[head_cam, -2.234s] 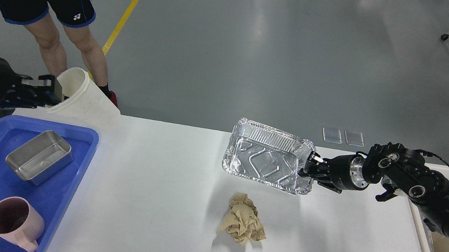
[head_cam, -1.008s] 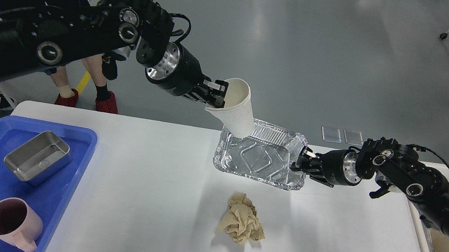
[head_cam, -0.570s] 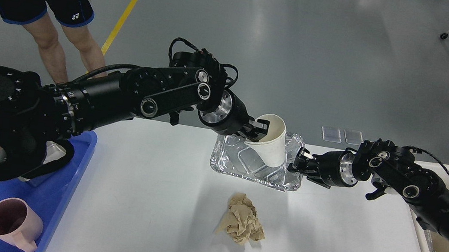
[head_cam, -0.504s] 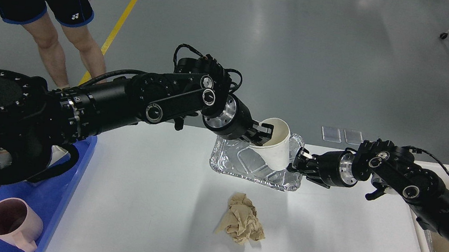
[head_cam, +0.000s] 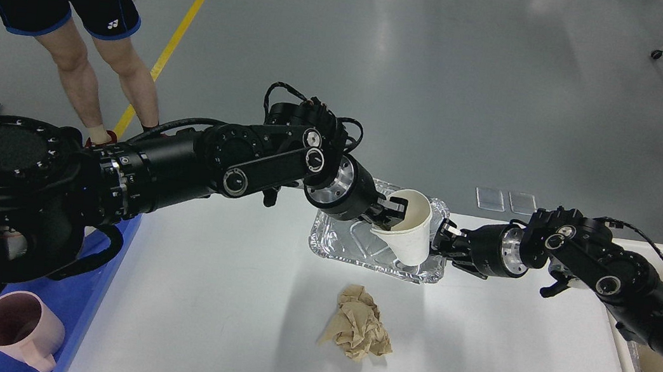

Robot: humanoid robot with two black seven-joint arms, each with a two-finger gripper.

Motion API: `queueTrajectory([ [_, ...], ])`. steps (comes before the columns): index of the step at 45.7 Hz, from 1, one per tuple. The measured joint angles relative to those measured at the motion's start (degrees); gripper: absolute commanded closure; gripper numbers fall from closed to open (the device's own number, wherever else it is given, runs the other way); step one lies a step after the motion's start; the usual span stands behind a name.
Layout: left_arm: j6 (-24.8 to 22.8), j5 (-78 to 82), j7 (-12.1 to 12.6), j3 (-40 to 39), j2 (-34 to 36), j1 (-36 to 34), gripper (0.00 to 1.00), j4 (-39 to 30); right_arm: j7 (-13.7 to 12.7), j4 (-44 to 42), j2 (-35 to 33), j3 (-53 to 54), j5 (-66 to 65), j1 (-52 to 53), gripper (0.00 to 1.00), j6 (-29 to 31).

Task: Tidy desktop
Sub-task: 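Swing the held cup over the foil tray and lower it in, then open the left gripper and raise it away from the cup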

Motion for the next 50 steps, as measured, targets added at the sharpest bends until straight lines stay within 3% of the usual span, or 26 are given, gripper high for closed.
queueTrajectory([
  [13, -0.08, 0.74, 0.01, 0.3, 0.38, 1.39, 0.92, 0.03, 0.03, 0.0, 0.01, 0.0, 0.01, -0.26, 1.0, -0.04],
  [19, -0.08, 1.1, 0.03, 0.53, 0.44, 1.39, 0.86, 0.18, -0.02, 0.0, 0.01, 0.0, 0.01, -0.25, 1.0, -0.04],
  [27, 0.48, 1.12, 0.16, 0.55, 0.33, 1.34, 0.66, 1.22, -0.03, -0.01, 0.01, 0.0, 0.01, -0.23, 1.0, -0.04],
  [34, 0.83, 1.12, 0.16, 0.55, 0.3, 1.28, 0.57, 1.96, -0.05, -0.02, 0.01, 0.0, -0.01, -0.22, 1.0, -0.04],
  [43, 1.89, 0.96, 0.1, 0.52, 0.4, 1.02, 0.18, 2.21, -0.05, -0.02, 0.01, -0.01, -0.01, -0.22, 1.0, -0.06],
  [50, 2.57, 0.09, 0.09, -0.32, 0.84, 0.16, 0.07, 2.23, -0.05, -0.02, 0.01, -0.01, -0.01, -0.22, 1.0, -0.06],
])
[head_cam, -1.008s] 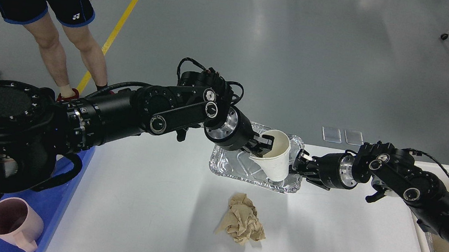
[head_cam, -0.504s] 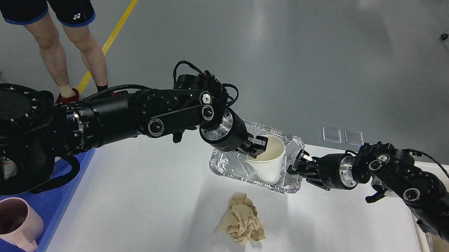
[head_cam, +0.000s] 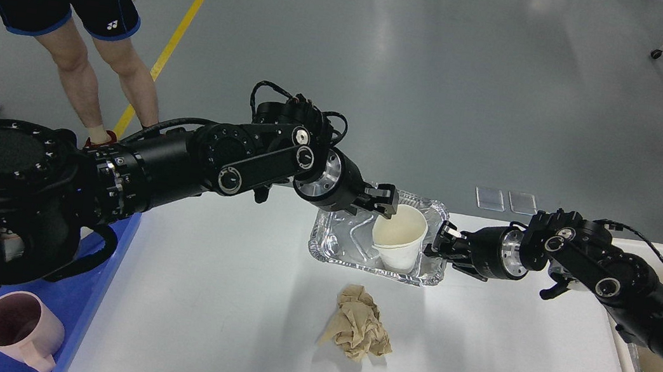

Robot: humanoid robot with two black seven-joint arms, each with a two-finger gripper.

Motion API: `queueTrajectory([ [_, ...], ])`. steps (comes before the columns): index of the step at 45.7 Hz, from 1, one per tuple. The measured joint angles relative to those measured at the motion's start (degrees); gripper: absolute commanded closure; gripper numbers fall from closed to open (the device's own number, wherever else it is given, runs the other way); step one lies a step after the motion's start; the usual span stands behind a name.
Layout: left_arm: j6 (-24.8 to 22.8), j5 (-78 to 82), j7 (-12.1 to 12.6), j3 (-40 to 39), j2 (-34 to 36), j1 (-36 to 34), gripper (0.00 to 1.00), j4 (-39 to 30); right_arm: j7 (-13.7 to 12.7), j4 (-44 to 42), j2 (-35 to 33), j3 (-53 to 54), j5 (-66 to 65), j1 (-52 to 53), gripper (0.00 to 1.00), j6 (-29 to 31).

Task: Tidy desktop
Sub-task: 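Open the left gripper and raise it away from the cup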

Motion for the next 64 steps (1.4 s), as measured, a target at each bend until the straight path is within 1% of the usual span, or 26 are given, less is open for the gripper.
queueTrajectory([
  [4, 0.02, -0.5, -0.05, -1.05, 0.33, -1.46, 0.04, 0.0, 0.0, 0.0, 0.0, -0.01, 0.0, 0.0, 1.0, 0.0],
  [14, -1.57, -3.52, 0.04, -3.34, 2.35, -4.78, 0.04, -0.52, 0.0, 0.0, 0.0, -0.01, 0.0, 0.0, 1.0, 0.0],
  [19, -3.12, -3.82, 0.17, -3.37, 5.56, -5.48, 0.04, -2.18, 0.0, 0.0, -0.05, 0.0, 0.0, 0.0, 1.0, 0.0],
  [22, -3.72, -3.82, 0.33, -3.12, 8.88, -6.07, 0.04, -4.63, 0.05, 0.03, -0.12, 0.03, 0.01, 0.0, 1.0, 0.0],
  [25, -3.96, -3.82, 0.47, -2.73, 13.46, -6.6, 0.04, -8.43, 0.07, 0.06, -0.33, 0.04, 0.04, -0.01, 1.0, 0.0],
  [26, -4.0, -3.82, 0.52, -2.62, 16.34, -6.8, 0.04, -11.11, 0.08, 0.11, -0.44, 0.04, 0.06, -0.04, 1.0, 0.0],
  [29, -4.0, -3.77, 0.6, -2.55, 21.1, -7.1, 0.04, -15.81, 0.09, 0.36, -0.51, 0.04, 0.08, -0.08, 1.0, 0.0],
  [31, -4.01, -3.77, 0.63, -2.51, 25.1, -7.46, 0.04, -20.2, 0.09, 0.54, -0.52, 0.03, 0.1, -0.08, 1.0, 0.0],
  [38, -3.84, -3.72, 0.69, -2.5, 42.31, -9.05, 0.04, -37.21, 0.09, 0.63, -0.63, 0.0, 0.06, -0.09, 1.0, 0.0],
  [41, -3.96, -3.7, 0.62, -2.5, 49.1, -9.81, 0.04, -42.84, 0.07, 0.64, -0.63, 0.0, 0.02, -0.07, 1.0, 0.0],
  [45, -5.01, -3.65, 0.27, -2.66, 57.22, -10.75, 0.04, -47.79, 0.03, 0.65, -0.62, 0.0, 0.02, -0.01, 1.0, 0.0],
  [51, -8.56, -3.71, -0.31, -3.15, 67.49, -11.3, 0.04, -51.75, 0.0, 0.64, -0.45, 0.0, 0.01, -0.01, 1.0, 0.0],
  [57, -11.14, -3.8, -1.57, -3.27, 75.13, -11.06, 0.04, -53.25, 0.0, 0.62, -0.13, 0.0, 0.0, 0.0, 1.0, -0.11],
  [60, -11.54, -3.81, -2.28, -3.18, 77.55, -10.56, 0.04, -53.64, 0.0, 0.62, -0.04, -0.01, 0.0, 0.0, 1.0, -0.15],
  [64, -11.18, -3.81, -3.01, -2.85, 78.99, -8.91, 0.05, -54.0, 0.0, 0.62, 0.12, -0.01, 0.0, 0.0, 1.0, -0.18],
])
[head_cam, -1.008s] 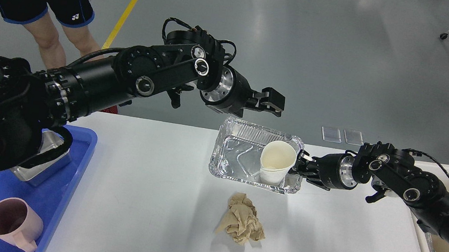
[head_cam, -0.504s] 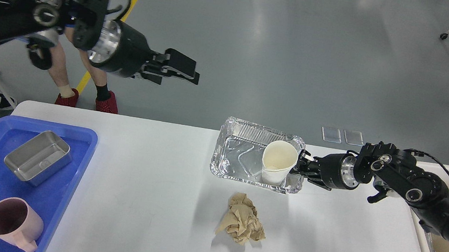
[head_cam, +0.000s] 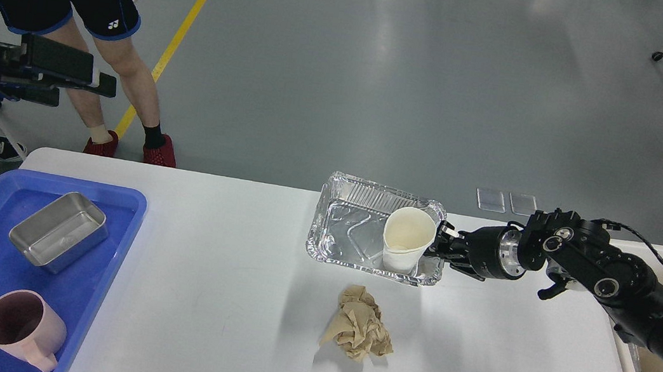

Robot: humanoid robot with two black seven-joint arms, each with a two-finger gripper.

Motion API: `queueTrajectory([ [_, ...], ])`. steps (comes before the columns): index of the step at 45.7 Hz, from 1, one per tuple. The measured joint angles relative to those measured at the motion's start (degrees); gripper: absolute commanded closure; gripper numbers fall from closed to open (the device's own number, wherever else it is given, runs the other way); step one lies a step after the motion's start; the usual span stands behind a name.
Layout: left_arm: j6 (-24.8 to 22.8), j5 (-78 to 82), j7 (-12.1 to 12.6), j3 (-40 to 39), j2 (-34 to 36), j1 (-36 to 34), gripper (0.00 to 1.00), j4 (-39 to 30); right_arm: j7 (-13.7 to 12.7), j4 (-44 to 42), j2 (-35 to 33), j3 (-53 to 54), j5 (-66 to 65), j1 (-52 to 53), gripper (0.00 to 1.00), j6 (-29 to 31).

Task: Tidy desktop
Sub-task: 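Open the left gripper and raise it away from the cup, then reach the left gripper down to the crumpled tan paper towel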

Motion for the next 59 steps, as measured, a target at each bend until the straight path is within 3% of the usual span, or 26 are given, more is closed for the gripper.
queueTrajectory([
  [11, 7.18, -0.01, -0.41, 0.11, -4.89, 7.92, 0.05, -0.15, 0.0, 0.0, 0.06, -0.02, 0.0, -0.24, 1.0, -0.42],
  [39, 21.35, 3.86, 0.53, 0.18, -34.22, 24.78, 0.04, 0.8, 0.09, 0.0, -0.36, 0.04, 0.0, -1.46, 1.0, -0.51],
  [59, 22.91, 10.2, 0.47, -0.5, -51.42, 31.73, 0.04, 16.8, 0.09, 0.0, -0.36, 0.06, 0.0, -1.55, 1.0, -0.59],
])
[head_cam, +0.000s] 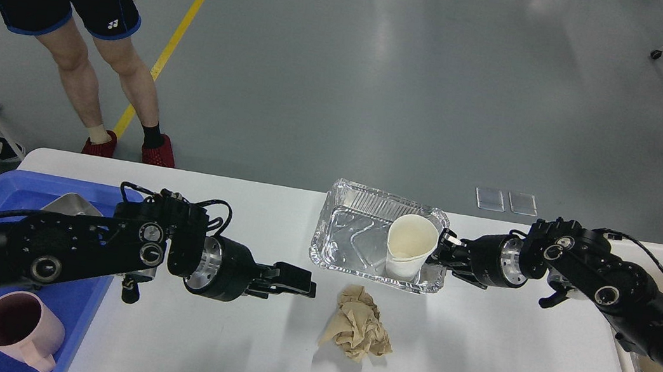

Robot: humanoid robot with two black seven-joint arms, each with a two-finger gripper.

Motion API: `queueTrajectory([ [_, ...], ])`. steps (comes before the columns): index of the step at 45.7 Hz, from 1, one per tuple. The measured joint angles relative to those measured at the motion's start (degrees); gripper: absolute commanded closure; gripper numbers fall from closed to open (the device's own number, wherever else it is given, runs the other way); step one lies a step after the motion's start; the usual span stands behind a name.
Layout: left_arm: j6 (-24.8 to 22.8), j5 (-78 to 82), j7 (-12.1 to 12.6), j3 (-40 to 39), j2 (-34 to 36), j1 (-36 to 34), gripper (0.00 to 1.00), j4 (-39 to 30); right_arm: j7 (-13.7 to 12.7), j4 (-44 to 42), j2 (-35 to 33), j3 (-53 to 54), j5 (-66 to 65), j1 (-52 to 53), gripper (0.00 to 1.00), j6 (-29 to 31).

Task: Tidy desktop
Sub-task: 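Reach the left gripper down to the crumpled tan paper towel, then close the left gripper on the paper towel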

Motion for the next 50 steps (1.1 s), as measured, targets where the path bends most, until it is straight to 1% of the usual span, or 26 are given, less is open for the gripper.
queueTrajectory([
  [9, 0.31, -0.05, -0.01, 0.0, -8.65, 0.44, 0.04, 8.51, 0.0, 0.0, -0.03, 0.0, 0.0, -0.08, 1.0, 0.0],
  [19, 1.0, -0.08, -0.01, 0.57, -16.06, 1.34, 0.04, 15.24, 0.0, 0.07, -0.12, 0.34, 0.0, -0.16, 1.0, 0.0],
  [24, 1.05, 0.09, -0.01, 0.81, -18.57, 1.77, 0.04, 17.6, 0.0, 0.09, -0.19, 0.6, 0.0, -0.34, 1.0, 0.0],
  [50, 1.15, 0.26, 0.08, 0.96, -23.52, 2.91, 0.04, 24.75, 0.0, 0.09, -0.14, 0.72, 0.0, -0.65, 1.0, -0.09],
])
